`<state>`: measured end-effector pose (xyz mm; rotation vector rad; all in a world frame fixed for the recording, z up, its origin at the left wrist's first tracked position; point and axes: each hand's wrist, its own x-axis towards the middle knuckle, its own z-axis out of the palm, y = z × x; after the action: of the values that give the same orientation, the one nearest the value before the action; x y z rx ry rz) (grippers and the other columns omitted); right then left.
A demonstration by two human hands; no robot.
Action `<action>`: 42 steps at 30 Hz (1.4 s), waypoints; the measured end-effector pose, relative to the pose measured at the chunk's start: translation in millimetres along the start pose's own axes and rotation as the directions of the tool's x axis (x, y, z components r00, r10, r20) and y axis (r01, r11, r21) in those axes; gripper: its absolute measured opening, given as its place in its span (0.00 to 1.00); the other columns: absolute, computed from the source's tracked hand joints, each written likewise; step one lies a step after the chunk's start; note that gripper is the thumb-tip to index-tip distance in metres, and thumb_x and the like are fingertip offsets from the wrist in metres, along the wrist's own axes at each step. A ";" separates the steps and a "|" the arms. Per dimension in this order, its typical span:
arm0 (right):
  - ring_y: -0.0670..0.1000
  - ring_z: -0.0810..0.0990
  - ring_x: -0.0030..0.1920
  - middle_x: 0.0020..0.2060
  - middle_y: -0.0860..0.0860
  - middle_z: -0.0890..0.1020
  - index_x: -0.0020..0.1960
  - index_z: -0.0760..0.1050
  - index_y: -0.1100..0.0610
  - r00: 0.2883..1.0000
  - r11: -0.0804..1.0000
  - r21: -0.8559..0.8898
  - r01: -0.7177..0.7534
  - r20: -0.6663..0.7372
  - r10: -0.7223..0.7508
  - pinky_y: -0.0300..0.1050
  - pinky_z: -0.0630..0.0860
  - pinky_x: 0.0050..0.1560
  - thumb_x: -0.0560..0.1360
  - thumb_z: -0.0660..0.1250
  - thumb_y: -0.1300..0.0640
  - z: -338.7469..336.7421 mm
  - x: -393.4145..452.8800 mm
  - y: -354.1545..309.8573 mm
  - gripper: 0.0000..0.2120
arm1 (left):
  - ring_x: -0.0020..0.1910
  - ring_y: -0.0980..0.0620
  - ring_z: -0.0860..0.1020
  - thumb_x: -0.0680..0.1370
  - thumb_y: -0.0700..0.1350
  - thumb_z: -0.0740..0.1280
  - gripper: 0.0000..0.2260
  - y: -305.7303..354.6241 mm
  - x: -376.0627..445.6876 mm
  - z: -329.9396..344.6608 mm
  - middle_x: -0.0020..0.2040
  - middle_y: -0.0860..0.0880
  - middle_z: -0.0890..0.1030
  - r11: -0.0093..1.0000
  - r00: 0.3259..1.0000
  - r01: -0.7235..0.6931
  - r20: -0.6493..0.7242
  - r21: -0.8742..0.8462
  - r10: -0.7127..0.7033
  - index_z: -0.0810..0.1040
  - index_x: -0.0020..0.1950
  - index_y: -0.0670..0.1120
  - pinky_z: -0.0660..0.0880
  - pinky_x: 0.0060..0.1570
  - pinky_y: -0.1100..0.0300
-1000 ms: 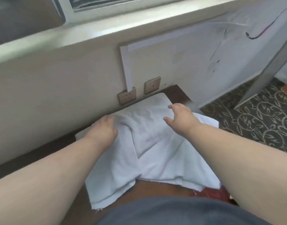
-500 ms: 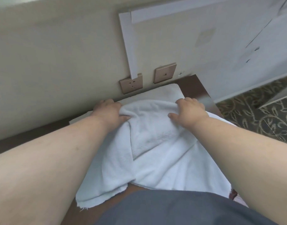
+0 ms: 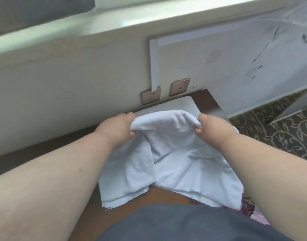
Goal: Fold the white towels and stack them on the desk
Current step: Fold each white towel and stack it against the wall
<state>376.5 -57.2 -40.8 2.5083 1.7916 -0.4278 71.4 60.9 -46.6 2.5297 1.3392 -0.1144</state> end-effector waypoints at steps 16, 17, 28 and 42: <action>0.44 0.65 0.25 0.28 0.45 0.68 0.36 0.58 0.50 0.918 0.959 -0.233 -0.158 -0.393 0.056 0.41 0.51 0.27 0.77 0.60 0.40 -83.5 -223.8 -116.7 0.19 | 0.37 0.48 0.71 0.74 0.53 0.61 0.07 -46.8 -216.5 -113.0 0.42 0.55 0.70 0.967 0.953 -0.199 -0.200 0.157 0.228 0.64 0.46 0.55 0.67 0.34 0.56; 0.47 0.68 0.27 0.29 0.45 0.68 0.38 0.60 0.50 0.915 0.963 -0.219 -0.154 -0.400 0.055 0.41 0.53 0.27 0.77 0.60 0.40 -87.0 -233.3 -125.0 0.18 | 0.38 0.48 0.73 0.74 0.53 0.62 0.07 -50.8 -230.2 -120.3 0.43 0.55 0.71 0.968 0.948 -0.197 -0.222 0.156 0.229 0.64 0.46 0.55 0.67 0.34 0.56; 0.55 0.73 0.34 0.34 0.47 0.73 0.42 0.65 0.53 0.830 0.972 -0.207 0.106 -0.520 -0.202 0.46 0.63 0.33 0.77 0.61 0.38 -116.4 -284.3 -242.7 0.19 | 0.43 0.47 0.77 0.76 0.54 0.61 0.09 -125.5 -393.4 -171.0 0.49 0.53 0.74 0.970 0.909 0.050 -0.414 0.239 0.055 0.68 0.54 0.53 0.73 0.39 0.54; 0.52 0.67 0.28 0.30 0.45 0.69 0.40 0.60 0.41 0.644 0.781 -0.181 0.598 -0.472 -0.602 0.48 0.69 0.32 0.70 0.51 0.26 -90.9 -345.4 -439.4 0.19 | 0.44 0.44 0.72 0.77 0.54 0.60 0.09 -256.7 -631.4 -174.8 0.45 0.50 0.72 0.870 0.770 0.455 -0.575 0.188 -0.278 0.66 0.52 0.52 0.68 0.37 0.53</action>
<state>-117.9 -211.7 188.0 2.0508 2.8235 0.2991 -508.2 -258.1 192.8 2.6151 2.2039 0.3582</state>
